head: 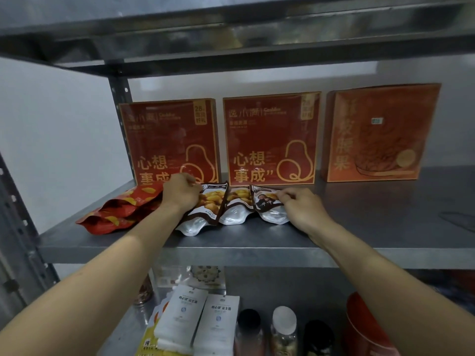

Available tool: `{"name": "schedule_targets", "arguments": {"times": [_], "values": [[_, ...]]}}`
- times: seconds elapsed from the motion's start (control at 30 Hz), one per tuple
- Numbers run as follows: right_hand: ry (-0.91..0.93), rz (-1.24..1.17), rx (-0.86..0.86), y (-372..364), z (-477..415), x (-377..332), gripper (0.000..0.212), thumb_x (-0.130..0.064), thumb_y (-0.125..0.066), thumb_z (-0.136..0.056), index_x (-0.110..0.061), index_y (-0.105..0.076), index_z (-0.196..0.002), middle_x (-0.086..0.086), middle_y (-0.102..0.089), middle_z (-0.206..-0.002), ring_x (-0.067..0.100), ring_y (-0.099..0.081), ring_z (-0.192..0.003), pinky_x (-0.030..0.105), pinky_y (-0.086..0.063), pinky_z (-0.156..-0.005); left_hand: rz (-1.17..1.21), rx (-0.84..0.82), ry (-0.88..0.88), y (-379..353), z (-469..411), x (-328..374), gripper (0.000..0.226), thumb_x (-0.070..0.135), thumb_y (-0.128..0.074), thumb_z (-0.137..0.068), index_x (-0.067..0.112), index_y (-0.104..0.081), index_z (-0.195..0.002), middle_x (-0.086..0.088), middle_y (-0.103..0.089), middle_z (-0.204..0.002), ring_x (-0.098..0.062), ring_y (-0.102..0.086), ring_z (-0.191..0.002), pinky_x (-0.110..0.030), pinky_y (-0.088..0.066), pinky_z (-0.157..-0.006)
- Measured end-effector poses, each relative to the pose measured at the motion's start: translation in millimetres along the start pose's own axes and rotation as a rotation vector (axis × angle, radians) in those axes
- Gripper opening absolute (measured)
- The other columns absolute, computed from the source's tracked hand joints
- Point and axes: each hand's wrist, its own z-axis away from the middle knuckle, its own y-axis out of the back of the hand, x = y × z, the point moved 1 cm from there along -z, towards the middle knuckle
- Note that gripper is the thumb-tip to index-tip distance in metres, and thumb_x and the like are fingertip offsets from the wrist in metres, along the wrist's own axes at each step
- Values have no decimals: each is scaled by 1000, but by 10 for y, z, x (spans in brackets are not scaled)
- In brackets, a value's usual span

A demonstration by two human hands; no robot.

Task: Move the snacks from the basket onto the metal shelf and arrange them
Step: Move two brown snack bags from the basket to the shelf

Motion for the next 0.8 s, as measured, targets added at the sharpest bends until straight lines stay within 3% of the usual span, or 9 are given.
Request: {"name": "schedule_targets", "arguments": {"times": [0.1,0.2,0.33,0.4,0.57,0.67,0.8], "values": [[1,13,3,15,21,-8,29,-35,-48,-100,-20,-72,-104,8,-70,-111,34,-50,-120,44,-40,-103,-17,-7,-21,27,61,58,20,17,-65,-92,6,-70,-108,-8,-68,-110,-18,-58,-99,-26,-42,-83],[45,67,26,57,75,-69,34,-41,-49,-99,-21,-68,-119,6,-66,-122,31,-52,-124,45,-41,-105,-20,-27,-78,66,130,103,17,17,-62,-94,7,-71,-104,-7,-69,-108,-19,-59,-102,-26,-40,-83],[319,291,62,154,266,-250,49,-44,-46,-100,-18,-50,-141,8,-51,-142,27,-42,-135,44,-32,-113,-120,-69,-215,121,321,208,25,23,-61,-95,9,-70,-114,-5,-69,-111,-17,-64,-94,-22,-46,-81],[417,439,13,188,369,-340,54,-46,-41,-101,-22,-39,-148,7,-40,-152,26,-33,-141,43,-24,-117,-197,-78,-288,172,431,239,31,29,-61,-95,12,-67,-119,-5,-71,-110,-18,-68,-92,-30,-52,-86],[492,683,-116,147,547,-550,64,-52,-34,-101,-30,-12,-156,6,-7,-164,25,-6,-151,53,-6,-120,-508,-20,-513,417,823,304,49,41,-56,-94,14,-56,-135,-6,-55,-140,-26,-47,-131,-38,-39,-107],[529,706,-117,-13,714,-684,63,-52,-33,-101,-30,-10,-156,8,-9,-164,26,-6,-151,54,-2,-119,-721,74,-534,618,1088,275,57,52,-47,-95,24,-43,-145,-2,-34,-156,-25,-27,-144,-44,-24,-117],[559,658,-109,-338,1014,-941,64,-54,-33,-100,-31,-11,-156,7,-12,-163,25,-7,-150,54,-2,-120,-792,208,-508,1036,1423,151,60,54,-47,-92,25,-44,-144,-4,-32,-157,-28,-26,-145,-47,-25,-115]]}}
